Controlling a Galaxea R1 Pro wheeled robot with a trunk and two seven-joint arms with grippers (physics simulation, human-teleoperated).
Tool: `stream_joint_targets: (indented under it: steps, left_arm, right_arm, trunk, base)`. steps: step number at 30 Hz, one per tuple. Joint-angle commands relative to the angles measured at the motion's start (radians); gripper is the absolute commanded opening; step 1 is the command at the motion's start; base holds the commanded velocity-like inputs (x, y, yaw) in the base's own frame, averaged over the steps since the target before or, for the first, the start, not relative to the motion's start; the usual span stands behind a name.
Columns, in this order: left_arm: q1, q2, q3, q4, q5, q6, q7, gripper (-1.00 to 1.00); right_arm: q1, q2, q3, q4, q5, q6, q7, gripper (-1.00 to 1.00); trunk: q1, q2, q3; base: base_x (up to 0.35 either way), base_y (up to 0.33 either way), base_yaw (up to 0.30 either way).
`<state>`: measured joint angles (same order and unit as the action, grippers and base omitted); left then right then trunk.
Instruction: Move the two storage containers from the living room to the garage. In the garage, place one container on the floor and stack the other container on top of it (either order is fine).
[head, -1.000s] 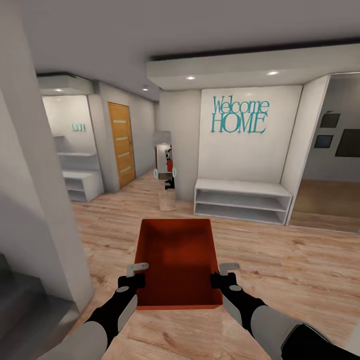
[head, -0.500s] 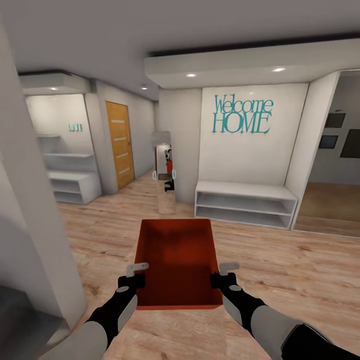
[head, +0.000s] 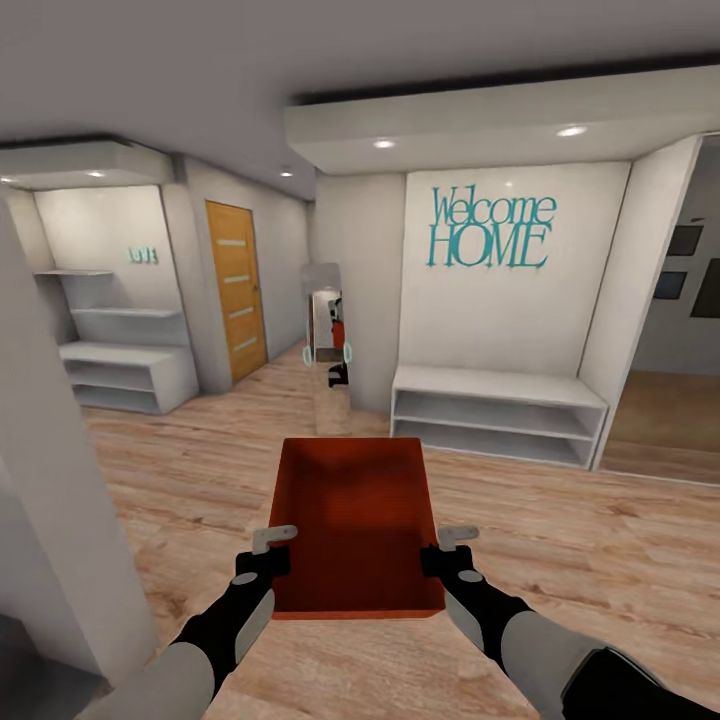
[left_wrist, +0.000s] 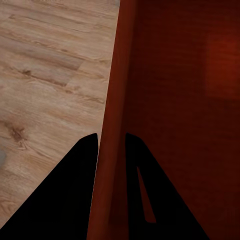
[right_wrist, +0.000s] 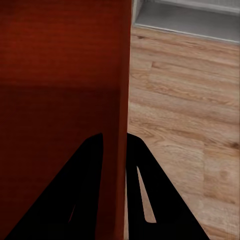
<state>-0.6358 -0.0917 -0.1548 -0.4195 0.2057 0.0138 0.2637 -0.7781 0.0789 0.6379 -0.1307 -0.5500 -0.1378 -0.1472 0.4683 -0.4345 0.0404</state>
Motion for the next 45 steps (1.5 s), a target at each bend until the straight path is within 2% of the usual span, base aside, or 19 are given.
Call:
stream_joint_targets:
  steps: [1, 14, 23, 45]
  left_arm:
    - [0.001, 0.000, -0.017, 0.001, 0.004, 0.001, 0.040, -1.00]
    - [0.001, 0.000, -0.017, -0.004, 0.003, -0.002, 0.040, -1.00]
    - [0.001, 0.000, -0.016, -0.003, 0.003, -0.002, 0.040, -1.00]
    - [0.001, 0.000, -0.015, -0.004, 0.003, -0.002, 0.040, -1.00]
  right_arm:
    - [-0.001, 0.013, -0.029, -0.003, -0.009, -0.006, -0.024, -1.00]
    - [-0.001, 0.010, -0.027, -0.005, -0.001, -0.008, -0.022, -1.00]
    - [-0.001, 0.011, -0.029, -0.006, -0.010, -0.004, -0.021, -1.00]
    - [-0.001, 0.012, -0.030, -0.009, -0.010, -0.005, -0.021, -1.00]
  trunk:
    - [0.001, -0.001, 0.000]
    - [0.001, -0.001, 0.000]
    - [0.001, -0.001, 0.000]
    - [0.001, -0.001, 0.001]
  base:
    - [0.322, 0.000, 0.000]
    - [0.322, 0.000, 0.000]
    - [0.322, 0.000, 0.023]
    - [0.322, 0.000, 0.230]
